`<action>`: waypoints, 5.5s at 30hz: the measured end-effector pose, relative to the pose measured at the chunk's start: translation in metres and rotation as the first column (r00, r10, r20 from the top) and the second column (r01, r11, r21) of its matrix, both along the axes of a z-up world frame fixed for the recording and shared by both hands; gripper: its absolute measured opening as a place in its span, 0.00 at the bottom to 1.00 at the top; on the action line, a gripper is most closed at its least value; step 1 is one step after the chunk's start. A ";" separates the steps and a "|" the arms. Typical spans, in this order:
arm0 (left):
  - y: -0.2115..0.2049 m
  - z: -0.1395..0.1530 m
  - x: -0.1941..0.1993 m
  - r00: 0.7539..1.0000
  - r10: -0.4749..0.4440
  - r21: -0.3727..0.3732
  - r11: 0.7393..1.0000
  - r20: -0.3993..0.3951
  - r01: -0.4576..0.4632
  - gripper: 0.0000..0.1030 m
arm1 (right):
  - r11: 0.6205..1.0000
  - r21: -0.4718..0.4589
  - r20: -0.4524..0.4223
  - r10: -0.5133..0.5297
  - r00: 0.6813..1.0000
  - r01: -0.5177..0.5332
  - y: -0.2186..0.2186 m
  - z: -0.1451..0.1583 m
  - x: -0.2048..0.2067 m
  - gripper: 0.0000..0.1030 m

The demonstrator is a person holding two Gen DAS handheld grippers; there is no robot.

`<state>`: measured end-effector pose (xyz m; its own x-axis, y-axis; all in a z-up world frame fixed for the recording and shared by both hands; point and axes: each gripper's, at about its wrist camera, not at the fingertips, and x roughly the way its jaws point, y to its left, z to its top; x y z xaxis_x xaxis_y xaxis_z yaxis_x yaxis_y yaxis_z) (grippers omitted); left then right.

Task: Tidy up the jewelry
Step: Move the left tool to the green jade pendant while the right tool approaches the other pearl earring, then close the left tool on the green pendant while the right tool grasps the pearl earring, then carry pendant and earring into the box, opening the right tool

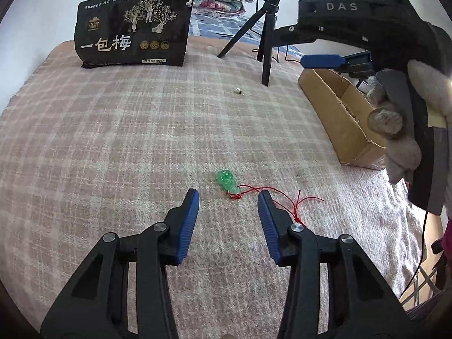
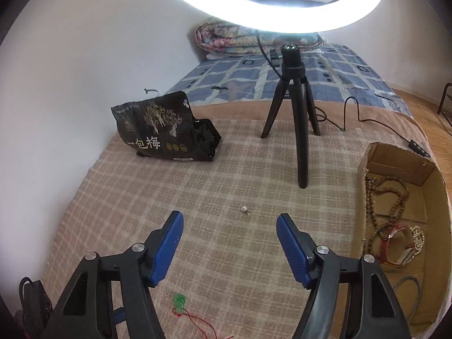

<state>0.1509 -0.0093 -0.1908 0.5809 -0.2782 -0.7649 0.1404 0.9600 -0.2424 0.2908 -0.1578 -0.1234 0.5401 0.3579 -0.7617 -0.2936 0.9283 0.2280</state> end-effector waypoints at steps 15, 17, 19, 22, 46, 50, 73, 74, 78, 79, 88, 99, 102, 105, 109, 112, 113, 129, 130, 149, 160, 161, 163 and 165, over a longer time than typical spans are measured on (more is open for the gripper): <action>0.003 -0.026 0.022 0.997 0.076 -0.041 0.996 -0.032 -0.077 0.32 | 0.998 -0.064 -0.040 0.022 0.999 -0.025 0.034 -0.063 0.027 0.40; 0.001 -0.026 0.022 0.997 0.077 -0.033 0.996 -0.024 -0.078 0.32 | 0.997 -0.071 -0.041 0.028 0.999 -0.031 0.035 -0.068 0.029 0.39; 0.000 -0.026 0.021 0.997 0.077 -0.026 0.997 -0.015 -0.077 0.32 | 0.997 -0.079 -0.039 0.024 0.999 -0.027 0.035 -0.072 0.033 0.37; -0.001 -0.027 0.020 0.997 0.077 -0.018 0.997 -0.008 -0.077 0.32 | 0.996 -0.086 -0.035 0.023 0.999 -0.026 0.035 -0.076 0.039 0.35; 0.002 -0.030 0.020 0.995 0.096 -0.025 0.995 0.007 -0.096 0.19 | 0.972 -0.228 -0.030 0.056 0.998 -0.061 0.045 -0.097 0.061 0.07; 0.004 -0.031 0.021 0.995 0.102 -0.034 0.994 0.004 -0.101 0.12 | 0.974 -0.220 -0.028 0.050 0.998 -0.055 0.043 -0.095 0.060 0.06; 0.018 -0.023 0.010 0.987 0.161 -0.081 0.984 -0.004 -0.161 0.11 | 0.992 -0.116 0.040 0.062 0.997 -0.057 0.026 -0.044 0.023 0.06; 0.019 -0.021 0.009 0.986 0.164 -0.082 0.983 -0.004 -0.164 0.11 | 0.992 -0.112 0.044 0.062 0.997 -0.057 0.024 -0.040 0.021 0.06; 0.021 -0.011 0.000 0.986 0.167 -0.085 0.982 0.005 -0.166 0.11 | 0.993 -0.106 0.062 0.061 0.996 -0.055 0.017 -0.025 0.010 0.06; 0.021 -0.008 -0.002 0.986 0.166 -0.086 0.983 0.009 -0.164 0.11 | 0.993 -0.103 0.065 0.060 0.996 -0.053 0.014 -0.022 0.007 0.06; 0.009 0.024 -0.018 0.990 0.122 -0.072 0.990 0.070 -0.117 0.11 | 0.997 -0.079 0.101 0.033 0.994 -0.025 -0.018 0.013 -0.030 0.06; -0.003 0.065 -0.026 0.986 0.085 -0.073 0.995 0.143 -0.075 0.11 | 0.995 -0.082 0.149 -0.044 0.988 0.057 -0.082 0.047 -0.075 0.06; -0.009 0.076 -0.027 0.985 0.066 -0.074 0.996 0.161 -0.055 0.11 | 0.992 -0.094 0.152 -0.070 0.986 0.085 -0.102 0.050 -0.085 0.06; -0.018 0.085 -0.026 0.983 0.041 -0.071 0.997 0.177 -0.029 0.11 | 0.989 -0.089 0.148 -0.103 0.984 0.117 -0.124 0.052 -0.093 0.06; -0.033 0.098 -0.022 0.980 0.006 -0.074 0.997 0.198 0.009 0.11 | 0.984 -0.068 0.144 -0.153 0.978 0.164 -0.150 0.053 -0.102 0.06; -0.045 0.108 -0.017 0.977 -0.020 -0.084 0.996 0.211 0.039 0.11 | 0.980 -0.051 0.141 -0.183 0.973 0.191 -0.166 0.053 -0.105 0.06; -0.049 0.111 -0.016 0.976 -0.029 -0.087 0.995 0.216 0.049 0.11 | 0.979 -0.046 0.139 -0.189 0.972 0.197 -0.170 0.053 -0.105 0.06; -0.124 0.158 0.018 0.936 -0.155 -0.104 0.975 0.317 0.197 0.11 | 0.973 -0.042 0.156 -0.219 0.963 0.227 -0.209 0.059 -0.099 0.06; -0.129 0.159 0.020 0.933 -0.163 -0.104 0.973 0.320 0.205 0.11 | 0.973 -0.045 0.158 -0.217 0.963 0.227 -0.210 0.059 -0.097 0.06; -0.207 0.133 0.063 0.919 -0.268 -0.081 0.950 0.288 0.302 0.11 | 0.973 -0.053 0.131 -0.216 0.968 0.224 -0.233 0.042 -0.028 0.06; -0.227 0.103 0.079 0.921 -0.300 -0.030 0.948 0.249 0.317 0.11 | 0.973 -0.058 0.095 -0.216 0.972 0.222 -0.235 0.017 0.005 0.07; -0.228 0.102 0.079 0.921 -0.301 -0.023 0.949 0.247 0.316 0.11 | 0.973 -0.056 0.092 -0.220 0.971 0.226 -0.236 0.014 0.007 0.07; -0.230 0.098 0.081 0.921 -0.304 -0.007 0.949 0.243 0.315 0.11 | 0.970 -0.058 0.089 -0.230 0.969 0.235 -0.235 0.011 0.009 0.15; -0.231 0.096 0.081 0.920 -0.307 0.009 0.949 0.242 0.315 0.11 | 0.969 -0.056 0.090 -0.236 0.967 0.242 -0.236 0.008 0.010 0.21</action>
